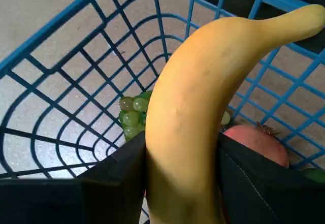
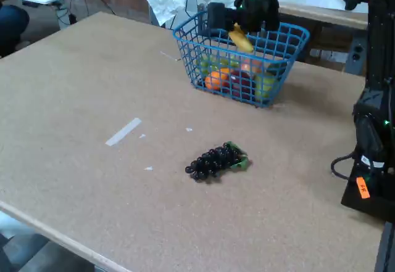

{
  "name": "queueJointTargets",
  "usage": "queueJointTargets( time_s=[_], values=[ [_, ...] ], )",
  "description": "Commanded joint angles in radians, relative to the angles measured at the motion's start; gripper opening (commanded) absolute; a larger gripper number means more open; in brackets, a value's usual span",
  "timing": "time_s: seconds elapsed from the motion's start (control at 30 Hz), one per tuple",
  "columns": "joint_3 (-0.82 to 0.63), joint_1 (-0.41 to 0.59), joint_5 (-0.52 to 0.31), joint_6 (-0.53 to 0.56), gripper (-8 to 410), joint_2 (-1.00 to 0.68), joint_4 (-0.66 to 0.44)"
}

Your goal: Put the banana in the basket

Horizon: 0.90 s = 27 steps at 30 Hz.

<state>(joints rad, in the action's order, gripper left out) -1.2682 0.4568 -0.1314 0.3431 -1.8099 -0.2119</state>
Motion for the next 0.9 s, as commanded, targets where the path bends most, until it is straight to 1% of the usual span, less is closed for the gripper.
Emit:
queueJointTargets(
  time_s=[0.0,0.13,0.27,0.4,0.87],
  values=[
    [-0.001,0.0,0.005,-0.004,156,0.011,-0.002],
    [-0.001,0.0,0.055,0.005,172,0.014,0.006],
    [-0.001,0.0,0.075,0.032,204,0.018,0.006],
    [-0.001,0.0,0.069,0.02,230,0.025,0.006],
    [-0.001,0.0,0.072,0.019,234,0.068,0.006]
  ],
)
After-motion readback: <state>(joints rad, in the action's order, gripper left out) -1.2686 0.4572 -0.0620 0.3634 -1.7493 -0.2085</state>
